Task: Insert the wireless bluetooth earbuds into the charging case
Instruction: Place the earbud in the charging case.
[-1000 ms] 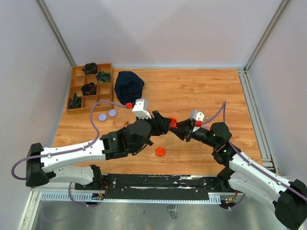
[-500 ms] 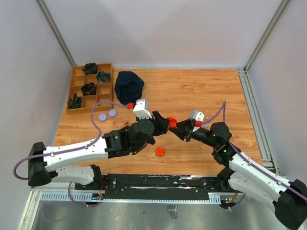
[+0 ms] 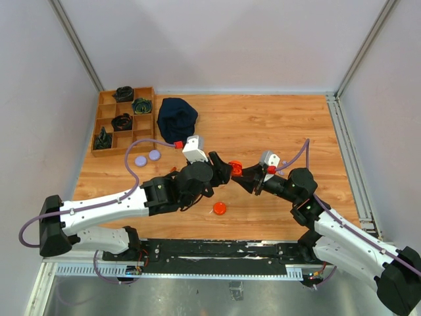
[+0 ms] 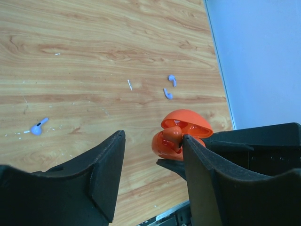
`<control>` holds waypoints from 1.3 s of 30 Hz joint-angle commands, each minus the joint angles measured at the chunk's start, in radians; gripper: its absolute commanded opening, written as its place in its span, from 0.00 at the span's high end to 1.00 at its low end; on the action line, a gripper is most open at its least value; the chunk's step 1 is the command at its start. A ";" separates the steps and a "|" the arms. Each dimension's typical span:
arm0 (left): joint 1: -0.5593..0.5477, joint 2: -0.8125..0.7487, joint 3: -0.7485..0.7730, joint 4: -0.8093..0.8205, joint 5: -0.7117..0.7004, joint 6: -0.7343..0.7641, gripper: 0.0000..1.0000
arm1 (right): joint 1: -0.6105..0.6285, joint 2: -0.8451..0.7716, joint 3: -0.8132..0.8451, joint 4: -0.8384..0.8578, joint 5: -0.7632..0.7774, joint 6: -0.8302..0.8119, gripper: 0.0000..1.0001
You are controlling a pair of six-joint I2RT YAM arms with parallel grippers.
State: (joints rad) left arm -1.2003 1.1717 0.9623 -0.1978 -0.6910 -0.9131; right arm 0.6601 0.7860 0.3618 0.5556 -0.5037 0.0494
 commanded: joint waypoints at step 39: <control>0.152 -0.086 0.060 -0.047 0.338 0.044 0.65 | -0.032 0.078 0.031 0.169 -0.166 0.084 0.91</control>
State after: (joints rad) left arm -1.0550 1.0729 1.0130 -0.2127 -0.3523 -0.8814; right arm 0.6510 0.8642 0.3622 0.6567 -0.6373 0.1097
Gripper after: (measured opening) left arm 0.362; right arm 0.274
